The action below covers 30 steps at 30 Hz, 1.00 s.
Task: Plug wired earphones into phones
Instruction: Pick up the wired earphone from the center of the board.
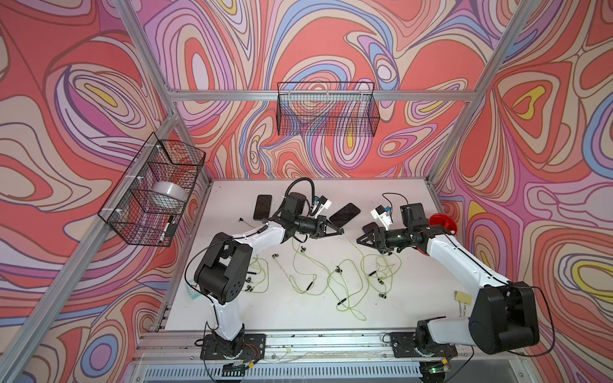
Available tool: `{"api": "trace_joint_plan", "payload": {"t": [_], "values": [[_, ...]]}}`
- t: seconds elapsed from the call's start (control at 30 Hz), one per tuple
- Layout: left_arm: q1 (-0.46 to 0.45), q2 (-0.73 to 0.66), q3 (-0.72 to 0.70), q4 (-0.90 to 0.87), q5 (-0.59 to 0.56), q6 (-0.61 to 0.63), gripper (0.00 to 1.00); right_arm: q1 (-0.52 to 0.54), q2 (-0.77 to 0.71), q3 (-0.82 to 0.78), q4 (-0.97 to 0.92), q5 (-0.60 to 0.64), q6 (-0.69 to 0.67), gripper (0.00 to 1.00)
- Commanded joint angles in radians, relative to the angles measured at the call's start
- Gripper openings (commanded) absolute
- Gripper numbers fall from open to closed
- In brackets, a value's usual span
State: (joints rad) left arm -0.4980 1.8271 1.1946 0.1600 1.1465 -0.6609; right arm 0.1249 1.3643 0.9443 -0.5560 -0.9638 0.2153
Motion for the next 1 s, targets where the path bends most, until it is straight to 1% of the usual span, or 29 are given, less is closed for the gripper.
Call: {"api": "trace_joint_plan", "payload": {"t": [0.0, 0.07, 0.2, 0.33, 0.47, 0.63, 0.83, 0.97], "values": [[0.003, 0.009, 0.034, -0.044, 0.119, 0.094, 0.00, -0.015, 0.020, 0.018, 0.091, -0.121, 0.011, 0.50], [0.003, 0.011, 0.043, -0.068, 0.120, 0.114, 0.00, -0.016, 0.048, 0.033, 0.095, -0.143, 0.014, 0.48], [0.001, 0.020, 0.046, -0.065, 0.119, 0.116, 0.00, -0.014, 0.072, 0.037, 0.134, -0.171, 0.043, 0.40], [-0.005, 0.031, 0.048, -0.042, 0.130, 0.111, 0.00, -0.005, 0.078, 0.006, 0.265, -0.222, 0.145, 0.37], [-0.016, 0.045, 0.061, -0.033, 0.137, 0.110, 0.00, 0.010, 0.095, 0.013, 0.257, -0.209, 0.135, 0.36], [-0.020, 0.058, 0.078, -0.034, 0.161, 0.117, 0.00, 0.019, 0.117, 0.020, 0.254, -0.204, 0.126, 0.29], [-0.030, 0.069, 0.108, -0.086, 0.159, 0.152, 0.00, 0.042, 0.140, 0.033, 0.256, -0.207, 0.119, 0.29], [-0.031, 0.075, 0.115, -0.086, 0.159, 0.152, 0.00, 0.056, 0.148, 0.033, 0.280, -0.210, 0.132, 0.25]]}}
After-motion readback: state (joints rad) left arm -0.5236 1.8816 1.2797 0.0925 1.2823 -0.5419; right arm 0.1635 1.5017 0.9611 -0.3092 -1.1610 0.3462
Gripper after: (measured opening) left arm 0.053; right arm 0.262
